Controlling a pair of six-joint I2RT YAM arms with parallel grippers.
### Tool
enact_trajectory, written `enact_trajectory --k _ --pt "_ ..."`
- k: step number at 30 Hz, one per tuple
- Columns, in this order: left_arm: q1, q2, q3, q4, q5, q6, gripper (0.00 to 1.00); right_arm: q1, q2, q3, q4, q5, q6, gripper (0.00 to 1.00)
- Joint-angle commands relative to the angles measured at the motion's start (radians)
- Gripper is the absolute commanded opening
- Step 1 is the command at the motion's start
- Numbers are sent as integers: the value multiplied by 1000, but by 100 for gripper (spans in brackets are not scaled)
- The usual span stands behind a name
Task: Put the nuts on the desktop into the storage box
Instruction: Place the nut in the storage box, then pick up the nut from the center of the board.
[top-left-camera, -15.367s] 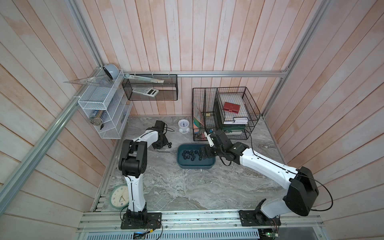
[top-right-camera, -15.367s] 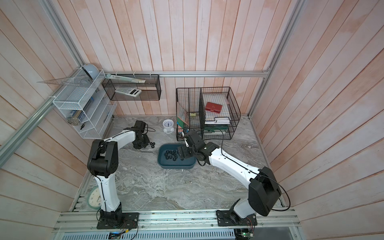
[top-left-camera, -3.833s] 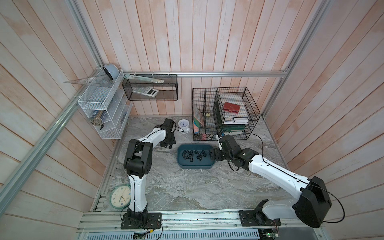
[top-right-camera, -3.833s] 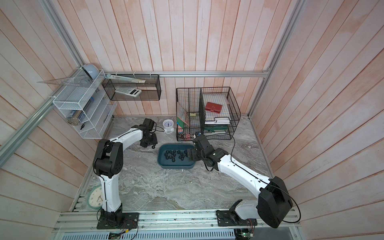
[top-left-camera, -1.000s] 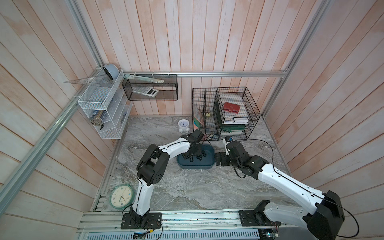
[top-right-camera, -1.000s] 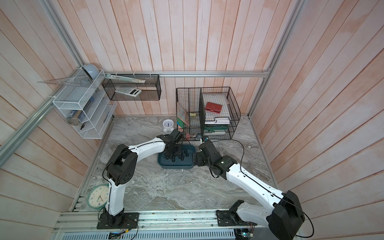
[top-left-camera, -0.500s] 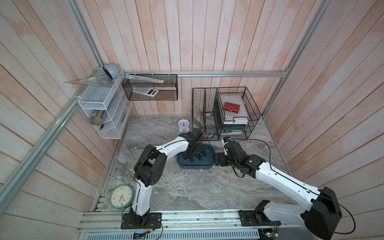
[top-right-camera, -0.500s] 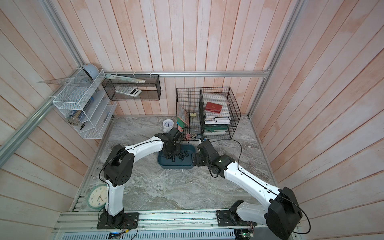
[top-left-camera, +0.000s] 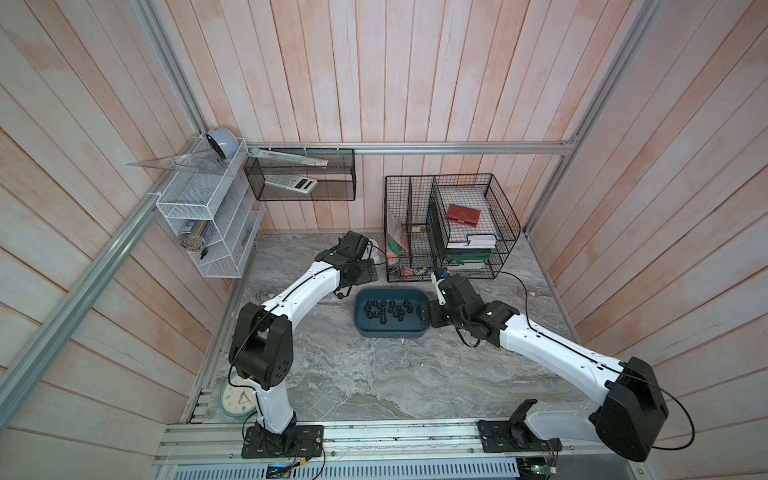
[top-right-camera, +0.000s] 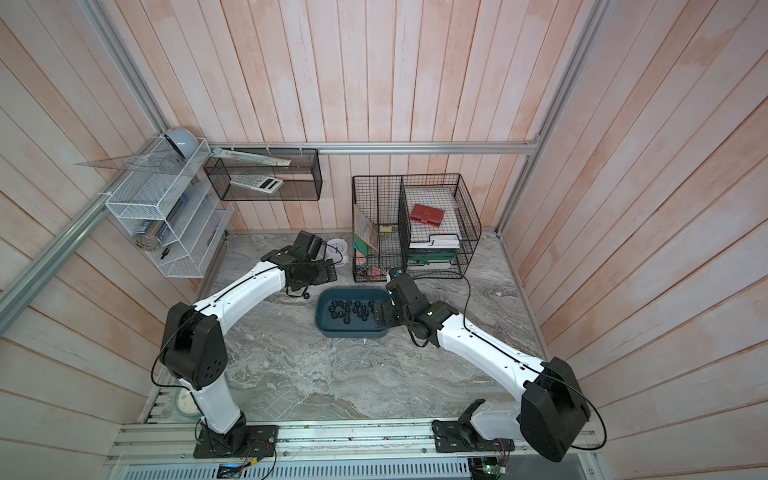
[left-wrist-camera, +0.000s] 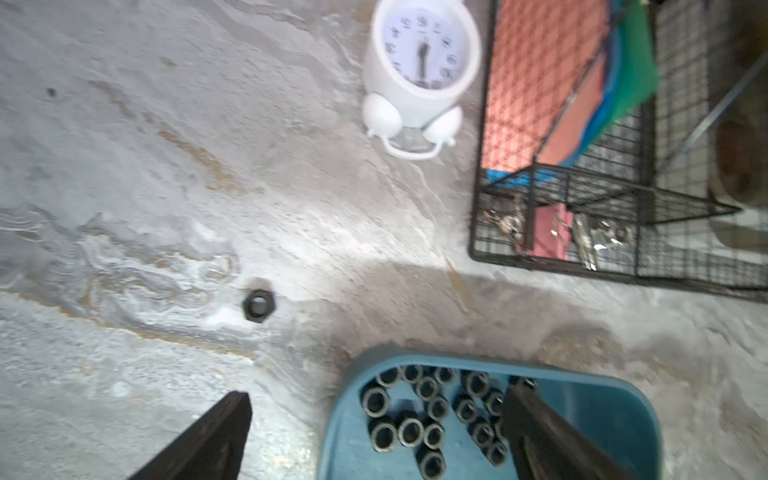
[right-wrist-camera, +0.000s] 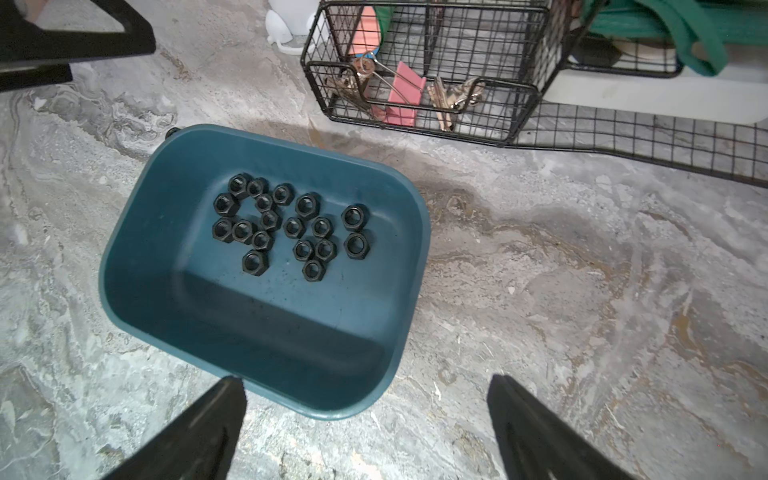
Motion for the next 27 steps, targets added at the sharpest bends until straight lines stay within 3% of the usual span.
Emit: enact_trajectory --k 1,8,15,27 --pt "27 -11 -37 -19 -67 -16 100 17 28 44 5 -28 -34 98" --pt "83 41 -58 6 -58 -63 99 25 66 76 11 -84 -67 98" --pt "110 130 -35 32 -43 -73 74 26 86 94 4 -92 -81 98" --pt "140 255 -1 50 11 -73 61 26 97 108 -13 -58 -83 98"
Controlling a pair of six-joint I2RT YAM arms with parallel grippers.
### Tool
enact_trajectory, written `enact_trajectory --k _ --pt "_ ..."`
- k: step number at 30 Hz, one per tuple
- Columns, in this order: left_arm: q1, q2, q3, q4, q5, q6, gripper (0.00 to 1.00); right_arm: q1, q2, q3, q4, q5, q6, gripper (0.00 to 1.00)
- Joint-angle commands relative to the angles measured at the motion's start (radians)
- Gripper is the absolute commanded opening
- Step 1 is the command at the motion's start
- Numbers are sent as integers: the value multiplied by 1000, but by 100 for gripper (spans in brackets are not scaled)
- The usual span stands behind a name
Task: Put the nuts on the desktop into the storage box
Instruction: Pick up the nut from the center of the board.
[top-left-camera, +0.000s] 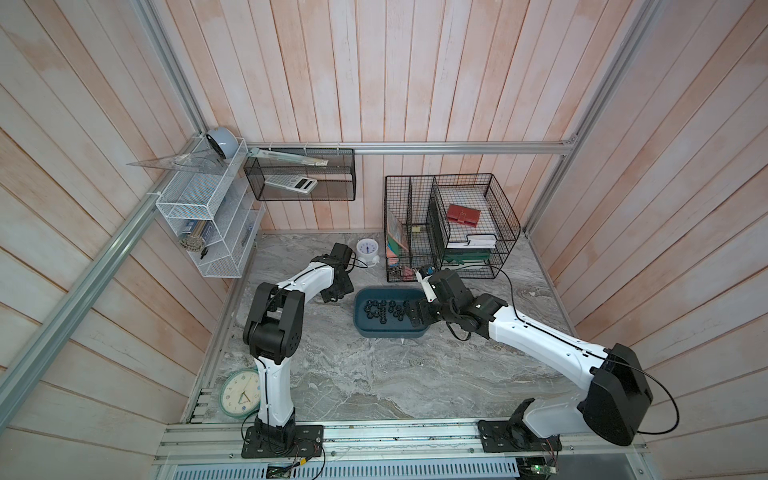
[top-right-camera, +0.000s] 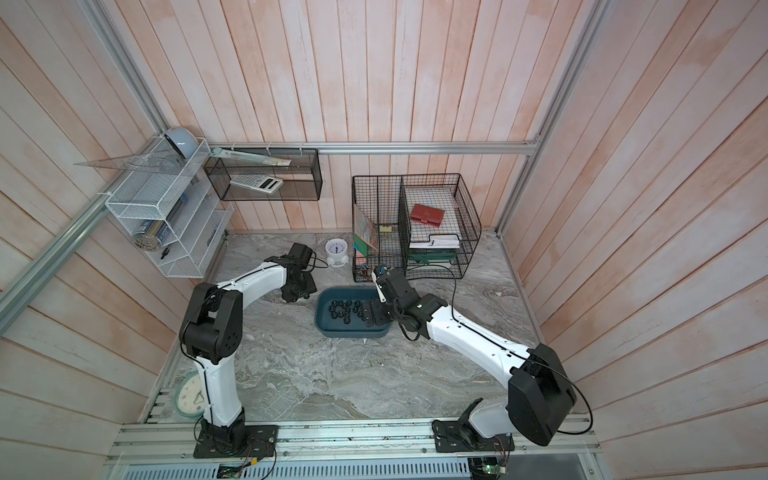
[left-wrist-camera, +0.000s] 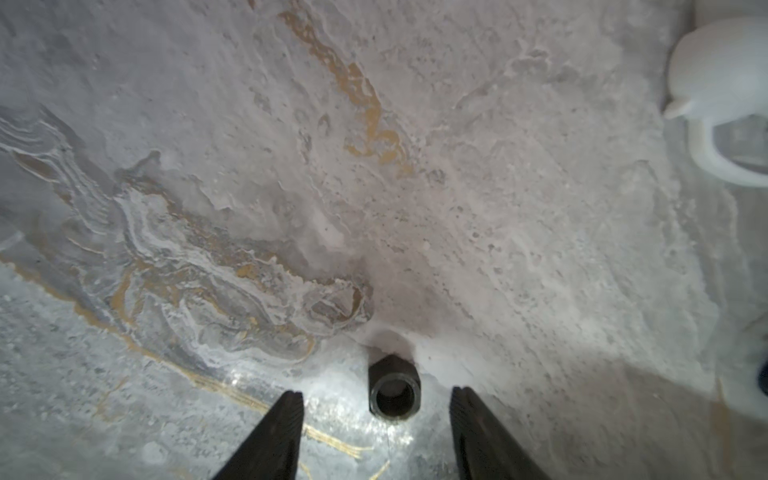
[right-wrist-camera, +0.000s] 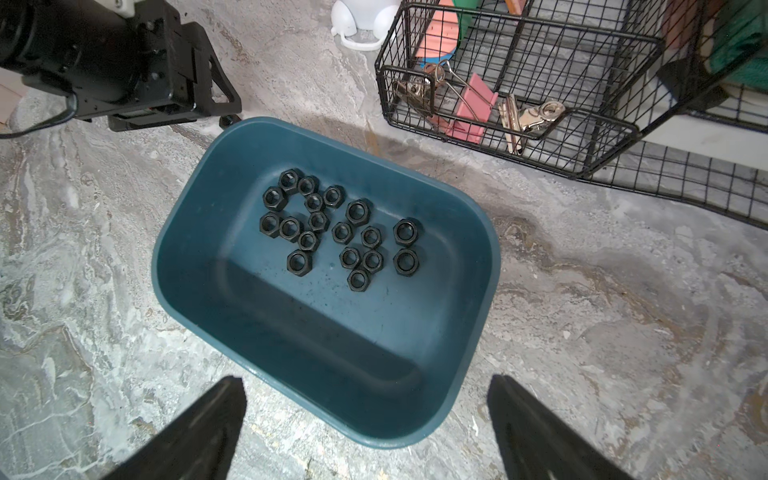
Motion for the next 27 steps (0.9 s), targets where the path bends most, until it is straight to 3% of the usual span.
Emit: enact_trajectory --k 1,9,12,14,15,27 --pt "8 35 31 14 20 4 60 6 13 31 -19 23 -7 98" --pt "14 61 31 31 43 1 45 6 15 34 -24 34 -5 98" --pt "13 58 27 36 48 2 33 6 14 33 -26 34 -3 98" --pt "14 55 22 36 53 7 17 6 14 32 -25 35 0 98" --pt "13 51 22 33 51 7 15 6 12 31 -25 37 1 98" --pt "-10 -99 11 -8 38 22 16 6 -28 -13 -19 65 39 98"
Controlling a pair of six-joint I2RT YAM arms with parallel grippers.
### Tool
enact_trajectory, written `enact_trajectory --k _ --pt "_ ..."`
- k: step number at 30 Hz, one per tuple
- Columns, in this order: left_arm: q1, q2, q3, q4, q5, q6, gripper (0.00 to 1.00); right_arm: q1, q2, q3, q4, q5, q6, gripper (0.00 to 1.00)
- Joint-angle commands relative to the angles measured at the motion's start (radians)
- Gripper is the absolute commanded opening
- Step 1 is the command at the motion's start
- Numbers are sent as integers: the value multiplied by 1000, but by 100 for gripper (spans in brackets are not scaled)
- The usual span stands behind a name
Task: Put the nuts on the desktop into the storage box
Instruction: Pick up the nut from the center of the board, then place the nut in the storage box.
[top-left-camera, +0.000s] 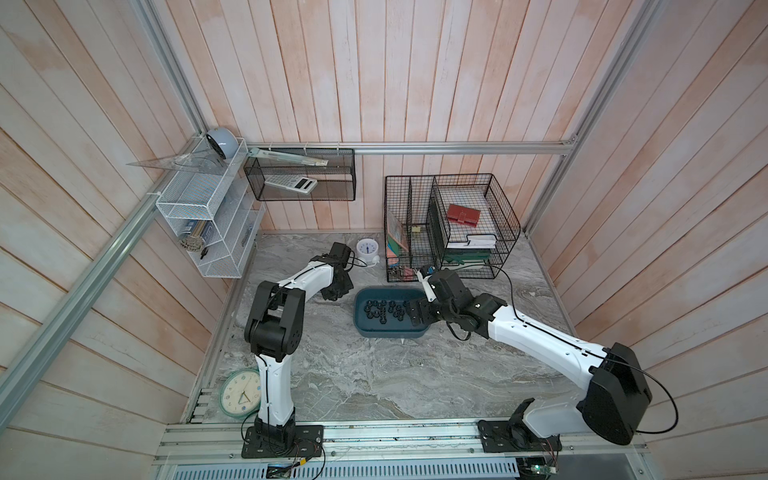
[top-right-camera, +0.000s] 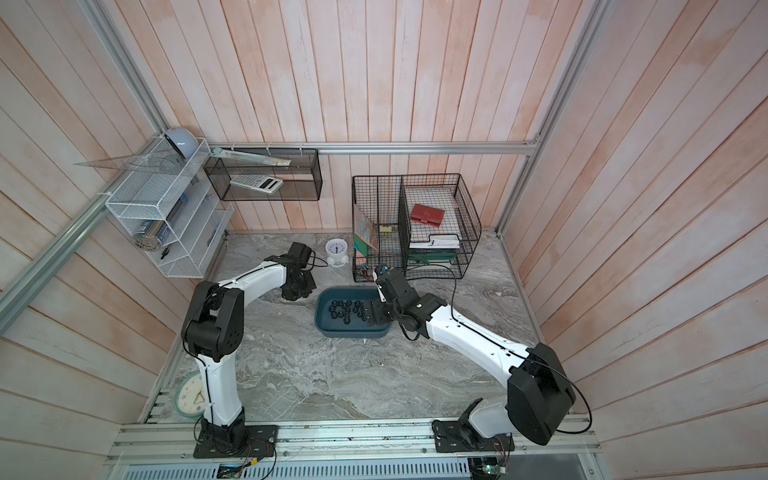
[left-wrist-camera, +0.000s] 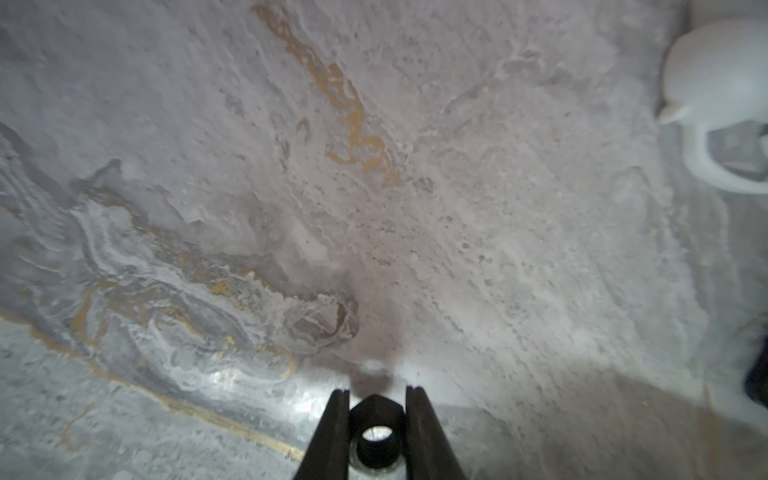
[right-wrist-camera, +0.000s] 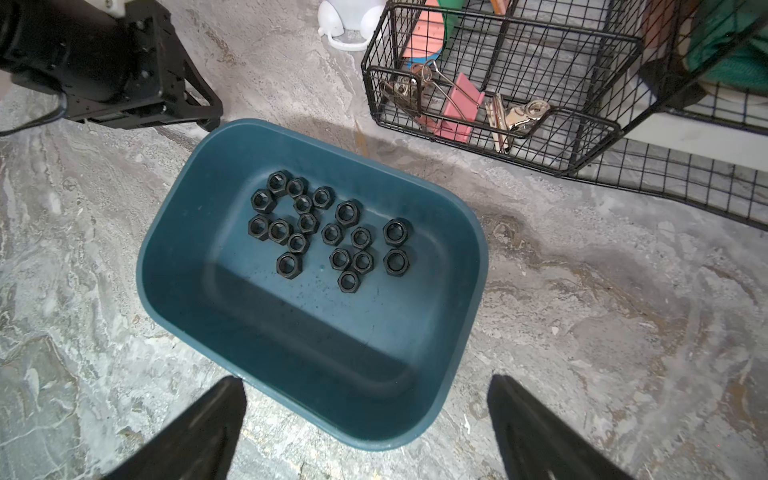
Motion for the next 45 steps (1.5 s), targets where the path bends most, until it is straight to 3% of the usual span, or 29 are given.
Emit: enact_trajectory --k 1,11,23,38,45 --pt "-24 -94 4 -19 2 18 16 6 -35 -23 -13 44 33 98" --pt "-197 -151 39 -40 6 18 19 6 -134 -108 -33 114 93 98" --pt "-447 -8 95 61 77 -5 19 6 -335 -235 -119 197 166 98" --pt "-533 143 169 48 111 17 20 6 -481 -305 -191 224 223 98" --pt "-532 116 179 15 80 27 50 6 -473 -301 -181 222 219 98"
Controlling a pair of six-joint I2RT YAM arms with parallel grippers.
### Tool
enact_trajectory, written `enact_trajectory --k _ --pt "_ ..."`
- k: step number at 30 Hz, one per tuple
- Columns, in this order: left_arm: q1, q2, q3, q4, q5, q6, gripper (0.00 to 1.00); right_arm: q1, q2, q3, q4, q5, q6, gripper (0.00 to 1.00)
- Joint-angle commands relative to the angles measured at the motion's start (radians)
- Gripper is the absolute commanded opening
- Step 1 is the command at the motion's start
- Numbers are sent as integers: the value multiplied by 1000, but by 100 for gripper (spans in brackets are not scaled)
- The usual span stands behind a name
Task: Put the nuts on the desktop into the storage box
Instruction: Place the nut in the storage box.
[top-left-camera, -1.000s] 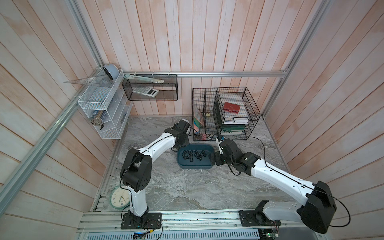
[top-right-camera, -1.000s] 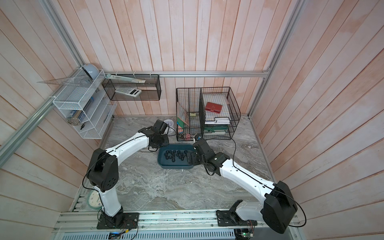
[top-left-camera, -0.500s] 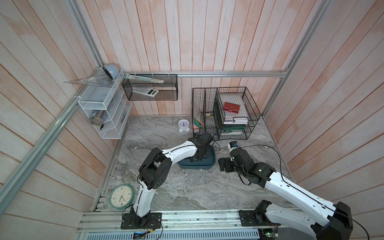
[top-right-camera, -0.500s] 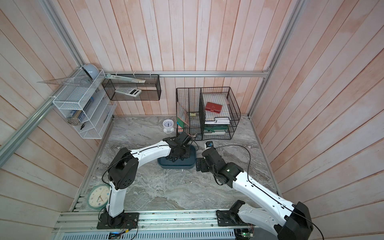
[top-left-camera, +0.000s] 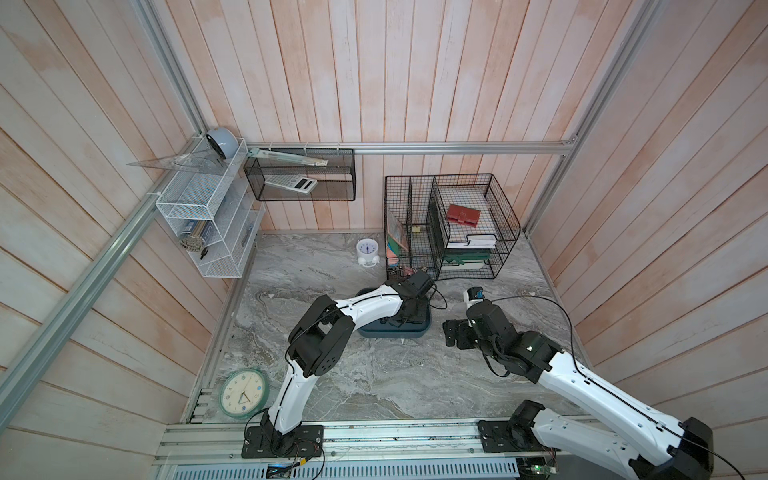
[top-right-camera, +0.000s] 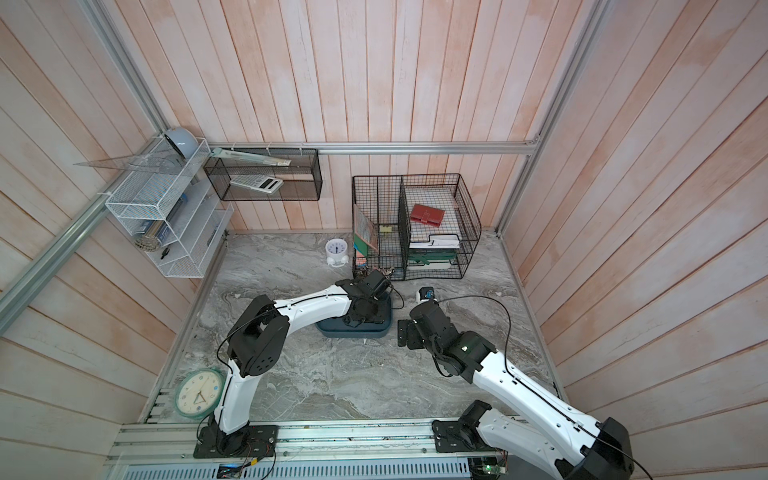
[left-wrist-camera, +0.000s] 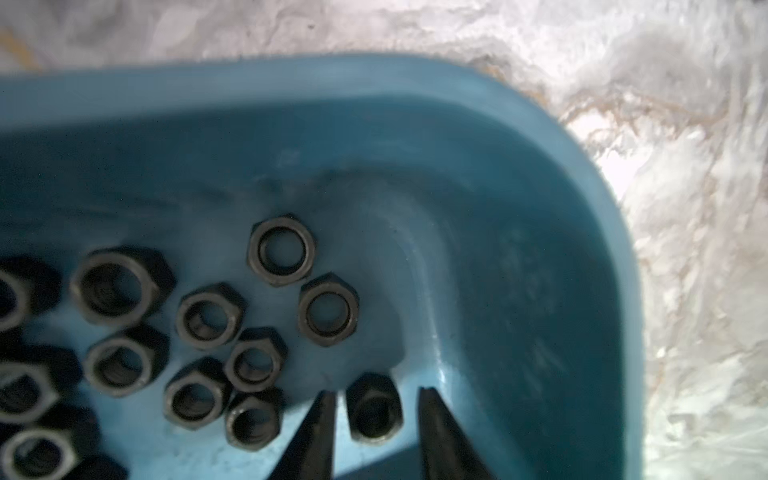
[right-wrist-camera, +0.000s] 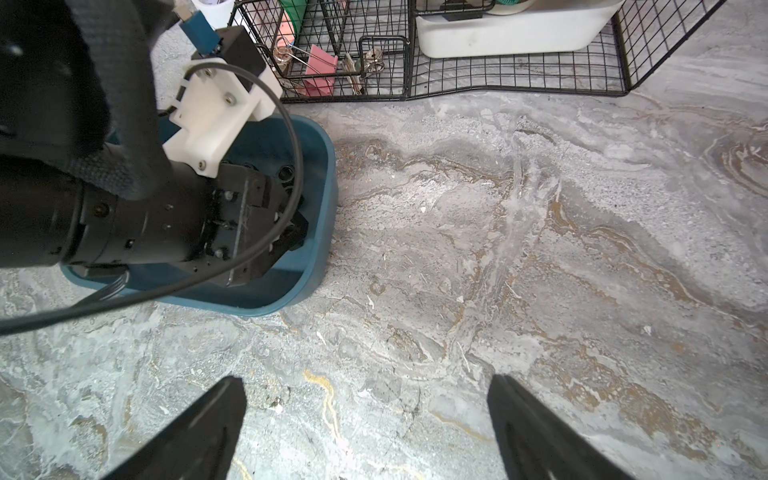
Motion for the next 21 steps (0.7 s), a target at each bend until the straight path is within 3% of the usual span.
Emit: enact_trajectory --k 1,4,9,11,13,21 --pt "-4 -21 30 -20 -22 17 56 4 1 -7 -15 23 12 98" --pt "-2 -57 36 -40 -40 22 66 5 2 -6 -1 26 5 98" --pt "20 -147 30 -62 -68 33 74 5 20 6 19 48 -18 98" --pt "33 -194 26 -70 -82 39 83 2 31 15 24 67 -24 98" --pt "51 -248 13 -77 -114 50 100 -8 40 13 45 87 -32 98" --pt "199 -513 -217 20 -197 81 100 -99 44 -32 199 191 -107 98"
